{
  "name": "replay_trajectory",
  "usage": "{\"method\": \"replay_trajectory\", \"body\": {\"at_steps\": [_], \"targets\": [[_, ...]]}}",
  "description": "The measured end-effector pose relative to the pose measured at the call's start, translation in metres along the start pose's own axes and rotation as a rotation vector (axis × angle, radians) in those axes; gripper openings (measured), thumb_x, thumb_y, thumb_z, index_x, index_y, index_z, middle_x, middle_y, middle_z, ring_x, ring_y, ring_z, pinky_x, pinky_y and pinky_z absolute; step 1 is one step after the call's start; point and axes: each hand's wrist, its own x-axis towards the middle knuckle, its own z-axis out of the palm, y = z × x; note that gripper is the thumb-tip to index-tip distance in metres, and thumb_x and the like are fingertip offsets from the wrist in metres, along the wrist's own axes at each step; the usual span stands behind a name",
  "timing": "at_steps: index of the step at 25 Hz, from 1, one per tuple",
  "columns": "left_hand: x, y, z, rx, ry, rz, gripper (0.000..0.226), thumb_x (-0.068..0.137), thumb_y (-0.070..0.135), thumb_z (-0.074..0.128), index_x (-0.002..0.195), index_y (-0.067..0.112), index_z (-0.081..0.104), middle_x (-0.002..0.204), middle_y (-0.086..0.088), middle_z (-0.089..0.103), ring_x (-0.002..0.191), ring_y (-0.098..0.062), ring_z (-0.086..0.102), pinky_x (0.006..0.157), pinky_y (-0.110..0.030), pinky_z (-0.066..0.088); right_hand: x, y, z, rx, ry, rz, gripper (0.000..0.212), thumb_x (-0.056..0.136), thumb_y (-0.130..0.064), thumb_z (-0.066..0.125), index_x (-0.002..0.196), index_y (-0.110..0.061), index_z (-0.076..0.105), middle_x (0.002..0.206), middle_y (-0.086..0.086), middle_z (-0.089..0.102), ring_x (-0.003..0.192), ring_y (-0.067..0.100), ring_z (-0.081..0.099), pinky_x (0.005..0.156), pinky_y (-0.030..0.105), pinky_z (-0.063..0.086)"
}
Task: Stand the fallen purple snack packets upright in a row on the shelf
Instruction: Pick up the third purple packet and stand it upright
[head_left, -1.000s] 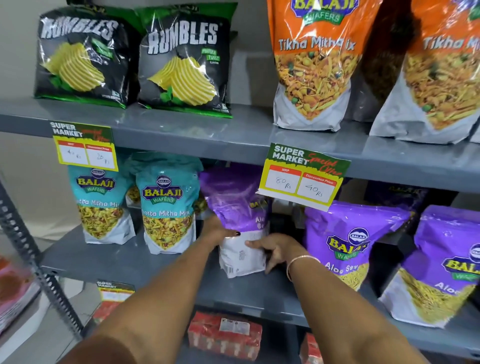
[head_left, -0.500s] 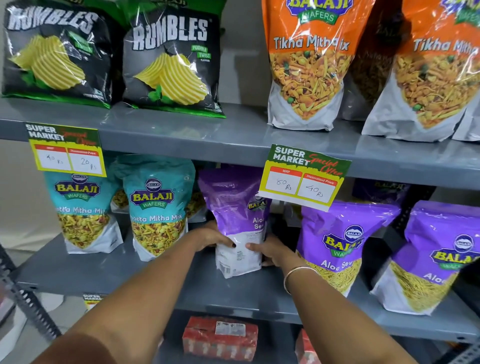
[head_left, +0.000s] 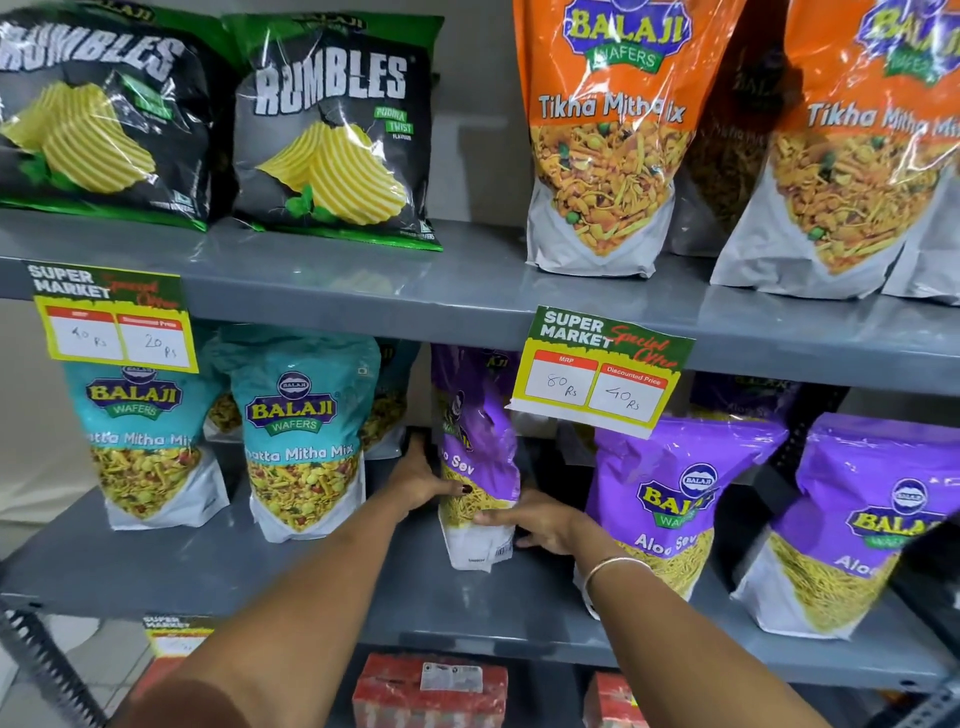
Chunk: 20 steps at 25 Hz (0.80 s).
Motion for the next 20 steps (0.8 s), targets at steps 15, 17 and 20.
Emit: {"method": "replay_trajectory", "body": {"at_steps": [15, 17, 20], "targets": [[-0.003, 0.002, -0.014, -0.079, -0.132, -0.021, 0.076, 0.066, -0.008, 0.075, 0.134, 0.002, 0.041, 0.130, -0.015, 0.057, 0.117, -0.025, 0.055, 0.096, -0.030, 0.044, 0.020, -0.001, -0.015, 0.358, 0.206, -0.107, 0.036, 0.082, 0.010, 0.057, 0.099, -0.018, 0.044, 0.090, -0.002, 0.060, 0.080, 0.008, 0.058, 0.063, 0.018, 0.044], [-0.006, 0.001, -0.014, -0.071, -0.132, -0.021, 0.071, 0.068, -0.007, 0.075, 0.131, 0.001, 0.044, 0.125, -0.015, 0.059, 0.111, -0.023, 0.056, 0.092, -0.028, 0.043, 0.020, 0.001, -0.013, 0.336, 0.193, -0.119, 0.042, 0.081, 0.007, 0.061, 0.108, -0.017, 0.040, 0.101, -0.001, 0.061, 0.087, 0.012, 0.059, 0.064, 0.018, 0.045], [-0.007, 0.002, -0.015, -0.064, -0.137, -0.022, 0.072, 0.067, -0.004, 0.076, 0.131, 0.004, 0.045, 0.125, -0.012, 0.060, 0.109, -0.021, 0.056, 0.094, -0.028, 0.043, 0.018, -0.002, -0.011, 0.270, 0.188, -0.167, 0.045, 0.080, 0.007, 0.063, 0.111, -0.016, 0.040, 0.109, 0.003, 0.059, 0.087, 0.012, 0.059, 0.059, 0.014, 0.048]]}}
